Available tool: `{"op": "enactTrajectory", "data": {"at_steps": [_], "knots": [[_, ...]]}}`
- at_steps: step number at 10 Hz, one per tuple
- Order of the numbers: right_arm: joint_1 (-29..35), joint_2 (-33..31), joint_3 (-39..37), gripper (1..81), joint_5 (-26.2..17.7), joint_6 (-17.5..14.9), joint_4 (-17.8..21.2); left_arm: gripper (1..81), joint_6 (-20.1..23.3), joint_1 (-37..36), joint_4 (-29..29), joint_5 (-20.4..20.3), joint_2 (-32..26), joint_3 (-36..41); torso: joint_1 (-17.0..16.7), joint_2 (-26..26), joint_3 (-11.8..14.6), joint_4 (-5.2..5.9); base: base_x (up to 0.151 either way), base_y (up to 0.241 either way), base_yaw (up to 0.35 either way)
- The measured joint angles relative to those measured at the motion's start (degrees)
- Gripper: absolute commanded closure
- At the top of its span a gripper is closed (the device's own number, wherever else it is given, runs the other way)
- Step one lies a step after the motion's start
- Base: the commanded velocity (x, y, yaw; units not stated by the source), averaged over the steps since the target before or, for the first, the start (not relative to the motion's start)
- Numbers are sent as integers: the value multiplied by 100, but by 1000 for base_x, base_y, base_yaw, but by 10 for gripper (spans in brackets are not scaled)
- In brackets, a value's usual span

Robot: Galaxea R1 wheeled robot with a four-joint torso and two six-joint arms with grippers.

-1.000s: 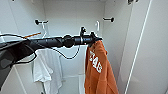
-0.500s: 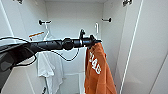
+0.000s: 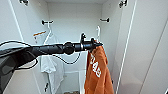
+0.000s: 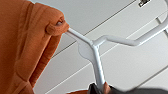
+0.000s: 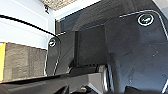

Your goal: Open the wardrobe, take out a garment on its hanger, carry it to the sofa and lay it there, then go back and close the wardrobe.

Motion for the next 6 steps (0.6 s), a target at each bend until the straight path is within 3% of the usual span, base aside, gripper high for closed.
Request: {"op": "enactTrajectory", "data": {"at_steps": [6], "knots": [[-11,1,-2,10,0,-1,-5,811,2,182,23,-128,52,101,-4,0,0,0,-117,0,0]]}}
